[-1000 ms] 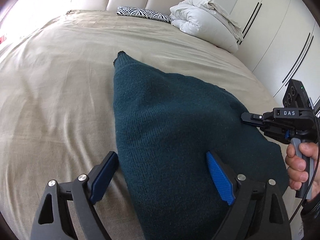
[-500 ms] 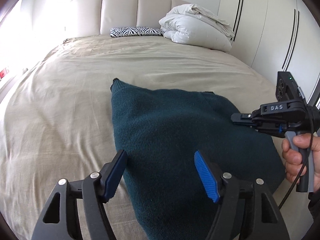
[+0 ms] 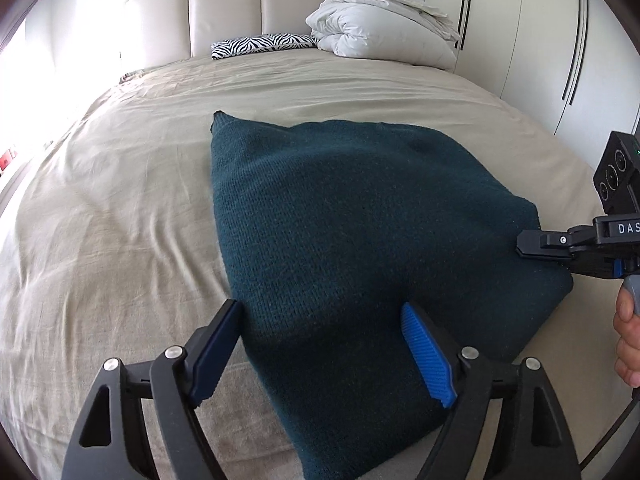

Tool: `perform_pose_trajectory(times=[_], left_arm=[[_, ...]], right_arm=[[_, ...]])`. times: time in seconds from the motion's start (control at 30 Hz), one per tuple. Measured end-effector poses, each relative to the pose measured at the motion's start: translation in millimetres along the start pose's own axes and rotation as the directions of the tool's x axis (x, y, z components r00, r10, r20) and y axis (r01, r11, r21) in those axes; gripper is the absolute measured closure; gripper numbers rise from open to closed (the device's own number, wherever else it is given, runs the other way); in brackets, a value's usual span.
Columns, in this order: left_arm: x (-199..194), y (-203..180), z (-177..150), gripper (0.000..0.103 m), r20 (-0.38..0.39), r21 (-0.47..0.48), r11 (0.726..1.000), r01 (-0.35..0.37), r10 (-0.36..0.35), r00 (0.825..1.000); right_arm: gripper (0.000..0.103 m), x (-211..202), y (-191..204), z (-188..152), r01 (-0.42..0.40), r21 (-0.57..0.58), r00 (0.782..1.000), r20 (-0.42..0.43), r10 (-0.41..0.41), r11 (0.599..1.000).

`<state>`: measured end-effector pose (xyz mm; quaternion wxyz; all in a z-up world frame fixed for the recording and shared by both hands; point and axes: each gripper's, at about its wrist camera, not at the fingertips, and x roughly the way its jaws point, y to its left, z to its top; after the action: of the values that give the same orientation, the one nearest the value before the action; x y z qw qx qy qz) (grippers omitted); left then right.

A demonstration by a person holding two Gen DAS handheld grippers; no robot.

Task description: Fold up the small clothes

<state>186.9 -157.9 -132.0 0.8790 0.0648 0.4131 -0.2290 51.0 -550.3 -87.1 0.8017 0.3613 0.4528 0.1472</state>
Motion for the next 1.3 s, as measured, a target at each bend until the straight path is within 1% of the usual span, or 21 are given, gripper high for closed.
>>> perform_pose_trajectory(times=[0.07, 0.13, 0.17, 0.2, 0.23, 0.27, 0.33, 0.4, 0.47, 0.53, 0.6, 0.7, 0.77, 0.87, 1.0, 1.03, 1.07, 1.1, 1.17, 1.23, 1.3], left_arm=[[-6, 11, -1, 0.024, -0.004, -0.056, 0.998, 0.037, -0.037, 0.999], [-18, 21, -2, 0.024, 0.028, -0.084, 0.996, 0.030, -0.028, 0.999], [-25, 27, -1, 0.024, 0.051, -0.104, 0.994, 0.032, -0.027, 0.998], [-30, 35, 0, 0.024, 0.071, -0.131, 0.990, 0.041, -0.032, 0.997], [-33, 43, 2, 0.024, 0.080, -0.161, 0.986, 0.050, -0.038, 0.996], [-34, 51, 5, 0.023, 0.079, -0.189, 0.980, 0.056, -0.041, 0.996], [-30, 63, 10, 0.023, 0.055, -0.231, 0.970, 0.073, -0.062, 0.997], [-24, 72, 13, 0.023, 0.040, -0.270, 0.955, 0.120, -0.114, 0.993], [-16, 79, 15, 0.023, 0.022, -0.317, 0.933, 0.172, -0.174, 0.984], [-7, 83, 17, 0.023, 0.003, -0.361, 0.911, 0.198, -0.211, 0.977], [0, 85, 21, 0.021, -0.009, -0.376, 0.902, 0.212, -0.233, 0.973], [16, 79, 29, 0.020, -0.049, -0.371, 0.898, 0.234, -0.271, 0.961], [24, 75, 33, 0.020, -0.063, -0.371, 0.895, 0.247, -0.289, 0.955], [38, 74, 38, 0.019, -0.072, -0.404, 0.869, 0.285, -0.341, 0.937], [46, 71, 44, 0.020, -0.076, -0.398, 0.873, 0.282, -0.338, 0.938], [47, 70, 46, 0.021, -0.080, -0.399, 0.873, 0.280, -0.338, 0.938], [48, 70, 48, 0.025, -0.082, -0.397, 0.874, 0.281, -0.338, 0.937], [50, 69, 50, 0.028, -0.087, -0.393, 0.876, 0.280, -0.339, 0.937], [50, 68, 50, 0.032, -0.096, -0.383, 0.882, 0.273, -0.332, 0.938], [51, 66, 52, 0.036, -0.106, -0.370, 0.891, 0.262, -0.321, 0.941], [50, 64, 54, 0.041, -0.112, -0.364, 0.896, 0.254, -0.313, 0.943]], right_arm=[[0.097, -14, -1, -4, 0.027, -0.005, 0.999, 0.035, -0.027, 1.000], [0.097, -41, -3, -8, 0.062, -0.013, 0.996, 0.058, -0.061, 0.998], [0.095, -50, -2, -9, 0.091, -0.016, 0.993, 0.079, -0.089, 0.996], [0.092, -61, -3, -6, 0.142, -0.021, 0.985, 0.104, -0.140, 0.990], [0.078, -73, -4, -4, 0.174, -0.025, 0.977, 0.130, -0.170, 0.984], [0.057, -80, -4, -3, 0.175, -0.022, 0.973, 0.155, -0.169, 0.984], [0.039, -93, -6, 1, 0.157, -0.005, 0.970, 0.190, -0.153, 0.988], [0.039, -93, -6, 8, 0.135, -0.002, 0.975, 0.178, -0.133, 0.991], [0.039, -87, -11, 17, 0.103, 0.015, 0.986, 0.132, -0.104, 0.995], [0.039, -63, -9, 29, 0.060, 0.051, 0.995, 0.072, -0.064, 0.997], [0.039, -45, -8, 40, 0.037, 0.092, 0.999, 0.036, -0.040, 0.995], [0.039, -21, -13, 51, -0.031, 0.143, 0.999, -0.021, 0.035, 0.989], [0.039, -4, -16, 58, -0.020, 0.169, 0.998, -0.049, 0.028, 0.985], [0.039, 14, -16, 68, -0.039, 0.171, 0.995, -0.086, 0.054, 0.985], [0.041, 28, -13, 79, -0.029, 0.159, 0.992, -0.113, 0.048, 0.987], [0.041, 32, -11, 81, -0.026, 0.152, 0.992, -0.119, 0.044, 0.988], [0.044, 32, -10, 82, -0.019, 0.142, 0.992, -0.124, 0.037, 0.990], [0.046, 33, -9, 82, -0.004, 0.129, 0.991, -0.131, 0.021, 0.992], [0.061, 41, -9, 85, 0.028, 0.115, 0.989, -0.146, -0.011, 0.993], [0.068, 46, -8, 85, 0.041, 0.109, 0.988, -0.152, -0.024, 0.993], [0.071, 50, -4, 84, 0.062, 0.091, 0.987, -0.155, -0.047, 0.994]])
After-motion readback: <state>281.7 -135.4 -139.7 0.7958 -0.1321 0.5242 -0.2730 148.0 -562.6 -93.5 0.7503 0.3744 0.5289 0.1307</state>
